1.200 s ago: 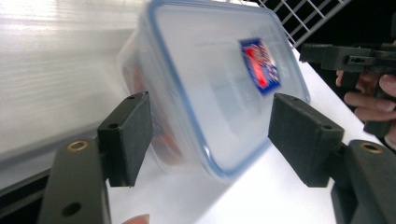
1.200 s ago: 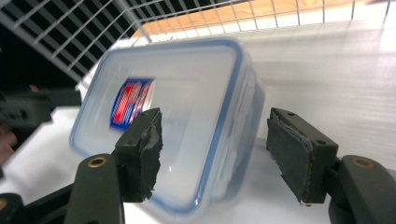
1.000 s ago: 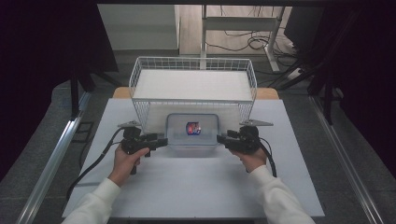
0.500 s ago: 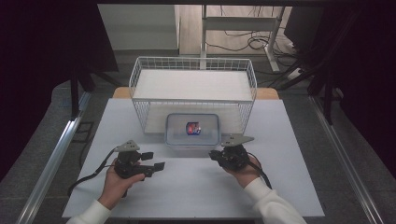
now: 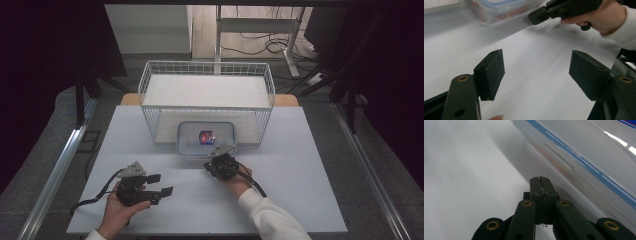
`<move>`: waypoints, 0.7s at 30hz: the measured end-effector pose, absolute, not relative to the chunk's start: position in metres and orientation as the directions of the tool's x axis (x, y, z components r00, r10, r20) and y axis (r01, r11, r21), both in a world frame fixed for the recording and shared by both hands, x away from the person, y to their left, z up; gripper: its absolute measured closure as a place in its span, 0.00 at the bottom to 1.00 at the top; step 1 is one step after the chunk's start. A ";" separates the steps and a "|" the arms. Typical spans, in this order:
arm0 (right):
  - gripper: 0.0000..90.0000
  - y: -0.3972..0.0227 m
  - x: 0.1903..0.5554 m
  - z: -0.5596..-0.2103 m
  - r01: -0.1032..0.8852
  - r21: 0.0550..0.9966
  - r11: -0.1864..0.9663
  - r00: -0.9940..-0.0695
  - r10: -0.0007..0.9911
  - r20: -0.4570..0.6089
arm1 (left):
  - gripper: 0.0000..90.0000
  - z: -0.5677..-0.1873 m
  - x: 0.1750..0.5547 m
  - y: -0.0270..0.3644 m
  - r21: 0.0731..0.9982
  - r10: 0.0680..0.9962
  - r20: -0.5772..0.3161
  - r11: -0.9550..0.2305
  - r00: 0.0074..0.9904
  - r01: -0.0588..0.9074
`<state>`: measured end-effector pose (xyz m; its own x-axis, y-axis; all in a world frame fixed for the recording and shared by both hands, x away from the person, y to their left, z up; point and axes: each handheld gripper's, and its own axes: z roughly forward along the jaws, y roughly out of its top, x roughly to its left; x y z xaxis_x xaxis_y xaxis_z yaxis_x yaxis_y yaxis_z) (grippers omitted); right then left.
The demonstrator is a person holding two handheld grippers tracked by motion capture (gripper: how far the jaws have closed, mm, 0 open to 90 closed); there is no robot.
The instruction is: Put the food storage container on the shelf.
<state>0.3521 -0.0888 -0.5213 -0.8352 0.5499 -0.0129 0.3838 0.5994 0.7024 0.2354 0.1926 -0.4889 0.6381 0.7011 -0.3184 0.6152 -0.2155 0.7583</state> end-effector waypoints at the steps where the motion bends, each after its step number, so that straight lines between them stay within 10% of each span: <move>1: 0.99 -0.086 0.354 -0.523 0.382 0.702 0.601 -0.834 0.552 -0.019 | 0.31 -0.489 0.235 0.192 0.756 0.701 -0.320 -0.216 0.637 0.618; 21: 0.99 -0.091 0.378 -0.502 0.412 0.788 0.457 -0.786 0.616 0.054 | 0.32 -0.490 0.236 0.192 0.752 0.689 -0.336 -0.214 0.642 0.624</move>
<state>0.3776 -0.0913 -0.5019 -0.7859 0.6159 0.0544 0.4124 0.4567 0.7883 0.2364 0.1918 -0.4895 0.6421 0.6892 -0.3358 0.6235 -0.2145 0.7518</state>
